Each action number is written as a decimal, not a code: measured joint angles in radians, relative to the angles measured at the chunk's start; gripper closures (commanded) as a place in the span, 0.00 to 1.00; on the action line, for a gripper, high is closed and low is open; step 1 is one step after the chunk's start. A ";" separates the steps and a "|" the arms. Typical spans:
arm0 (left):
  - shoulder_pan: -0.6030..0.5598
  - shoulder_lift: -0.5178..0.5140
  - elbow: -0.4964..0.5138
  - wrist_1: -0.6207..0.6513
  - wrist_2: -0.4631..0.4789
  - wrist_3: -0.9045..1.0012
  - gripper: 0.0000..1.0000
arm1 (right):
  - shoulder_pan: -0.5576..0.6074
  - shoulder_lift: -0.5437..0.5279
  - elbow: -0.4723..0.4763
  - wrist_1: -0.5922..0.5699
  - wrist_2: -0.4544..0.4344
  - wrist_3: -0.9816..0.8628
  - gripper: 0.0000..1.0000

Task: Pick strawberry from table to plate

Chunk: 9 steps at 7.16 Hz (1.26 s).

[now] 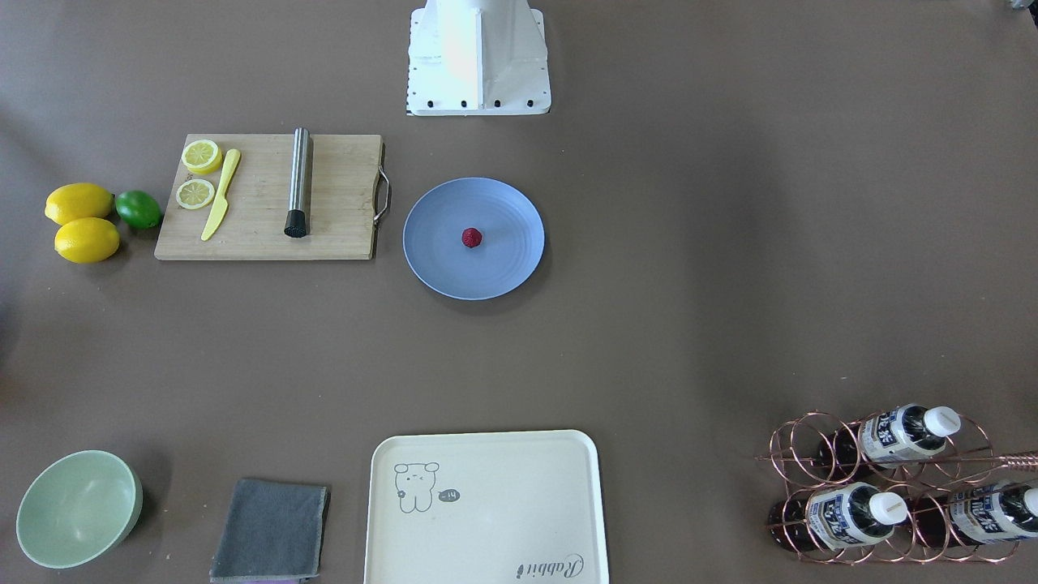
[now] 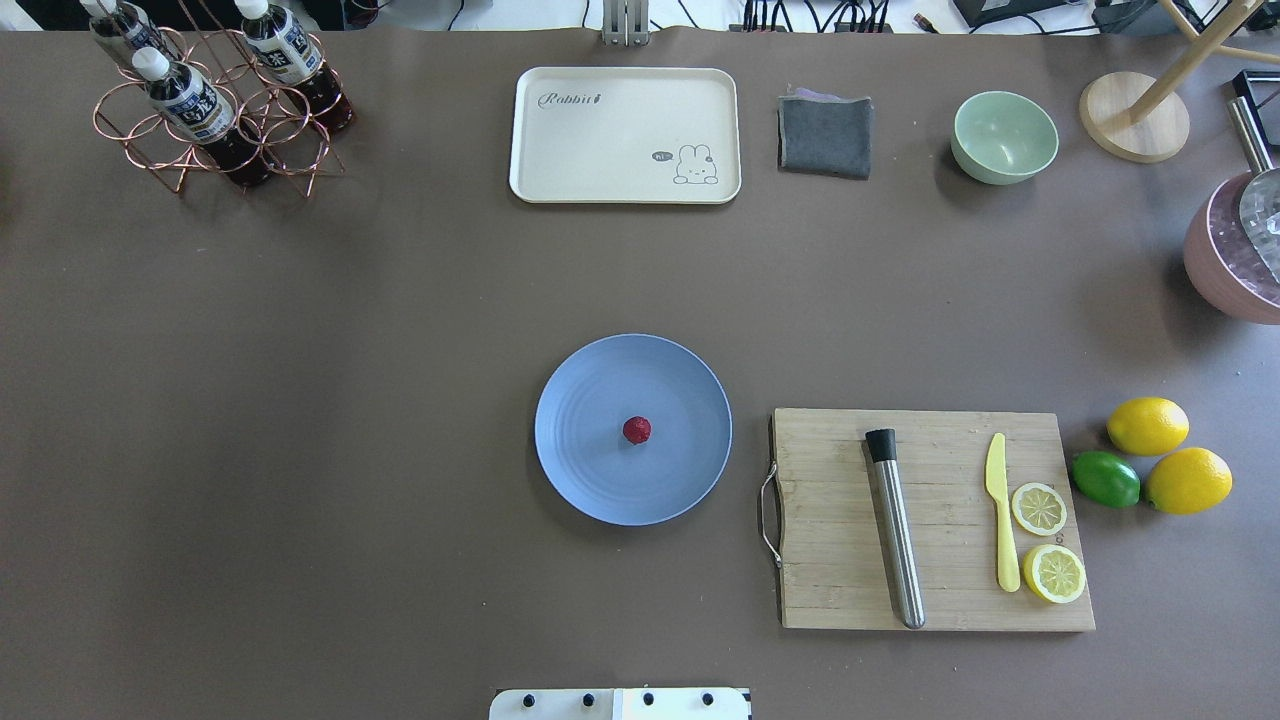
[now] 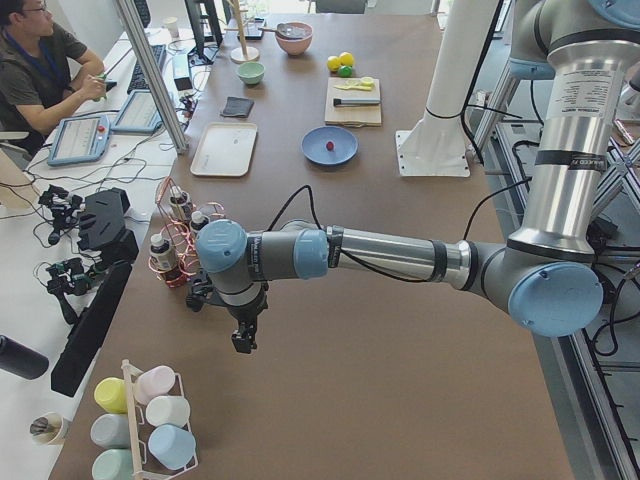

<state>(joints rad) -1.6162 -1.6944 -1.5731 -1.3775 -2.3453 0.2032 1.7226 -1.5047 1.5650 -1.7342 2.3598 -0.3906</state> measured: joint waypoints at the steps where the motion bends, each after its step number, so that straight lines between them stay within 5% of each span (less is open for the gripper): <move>1: -0.002 0.000 -0.003 -0.002 -0.001 0.000 0.03 | 0.004 -0.003 0.003 0.000 -0.001 0.000 0.00; 9: -0.087 0.061 -0.007 -0.082 -0.006 0.004 0.03 | 0.005 -0.005 0.006 0.000 -0.003 0.001 0.00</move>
<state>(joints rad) -1.7034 -1.6335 -1.5798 -1.4594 -2.3510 0.2071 1.7272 -1.5098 1.5714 -1.7343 2.3568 -0.3896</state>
